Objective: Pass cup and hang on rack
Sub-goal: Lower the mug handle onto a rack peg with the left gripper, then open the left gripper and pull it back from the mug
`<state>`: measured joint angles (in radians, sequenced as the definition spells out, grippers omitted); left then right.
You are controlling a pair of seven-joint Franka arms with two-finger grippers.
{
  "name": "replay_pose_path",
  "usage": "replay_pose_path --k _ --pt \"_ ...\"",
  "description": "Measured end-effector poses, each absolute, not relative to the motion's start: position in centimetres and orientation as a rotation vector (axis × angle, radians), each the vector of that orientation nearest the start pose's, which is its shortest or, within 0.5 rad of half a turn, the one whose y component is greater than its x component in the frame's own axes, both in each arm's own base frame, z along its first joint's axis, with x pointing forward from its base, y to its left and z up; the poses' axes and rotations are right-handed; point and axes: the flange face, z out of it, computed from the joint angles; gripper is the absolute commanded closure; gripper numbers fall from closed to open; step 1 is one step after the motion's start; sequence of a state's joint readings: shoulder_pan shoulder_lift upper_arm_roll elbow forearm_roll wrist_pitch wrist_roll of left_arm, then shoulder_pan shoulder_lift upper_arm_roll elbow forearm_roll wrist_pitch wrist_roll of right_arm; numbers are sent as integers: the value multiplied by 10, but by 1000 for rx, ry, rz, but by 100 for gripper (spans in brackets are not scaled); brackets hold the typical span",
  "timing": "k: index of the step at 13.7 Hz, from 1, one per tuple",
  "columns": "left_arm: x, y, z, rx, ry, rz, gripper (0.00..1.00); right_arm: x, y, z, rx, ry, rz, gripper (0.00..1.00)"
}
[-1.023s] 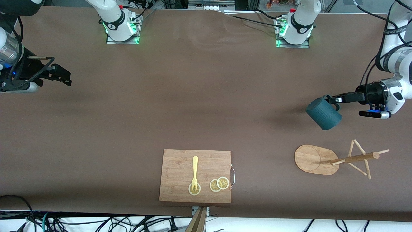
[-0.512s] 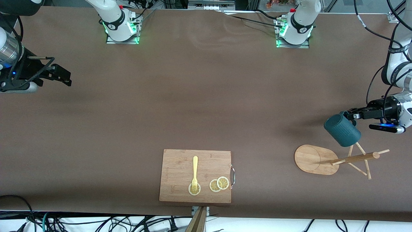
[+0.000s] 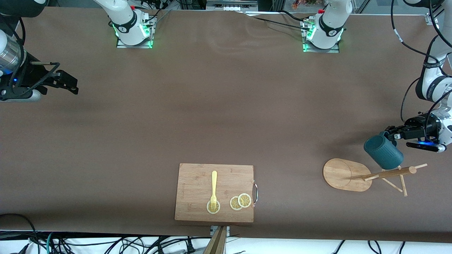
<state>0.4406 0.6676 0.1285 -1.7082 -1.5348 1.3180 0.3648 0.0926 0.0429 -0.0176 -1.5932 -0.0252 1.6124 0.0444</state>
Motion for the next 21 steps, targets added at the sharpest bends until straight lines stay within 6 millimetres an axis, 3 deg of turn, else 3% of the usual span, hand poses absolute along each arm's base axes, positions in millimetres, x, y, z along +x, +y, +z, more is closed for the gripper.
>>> replay_pose_path --k 6,8,9,10,11,12,16,21 --pt "601 228 233 1317 605 -58 97 569 40 594 -3168 -51 34 0" --pt "598 229 222 1306 615 -68 87 569 40 594 -3168 -51 33 0" --pt "597 230 219 1302 618 -71 75 569 40 594 -3168 -51 33 0" --pt "597 231 217 1302 617 -68 51 569 40 594 -3168 -51 33 0" --pt "596 232 216 1304 611 -57 20 569 40 594 -3168 -51 33 0" --pt "596 233 215 1309 599 -39 0 569 40 594 -3168 -51 33 0" --pt "592 231 211 1332 523 13 0 569 41 594 -3168 -52 33 0" --pt "566 231 235 1546 365 -199 0 569 41 594 -3168 -52 33 0"
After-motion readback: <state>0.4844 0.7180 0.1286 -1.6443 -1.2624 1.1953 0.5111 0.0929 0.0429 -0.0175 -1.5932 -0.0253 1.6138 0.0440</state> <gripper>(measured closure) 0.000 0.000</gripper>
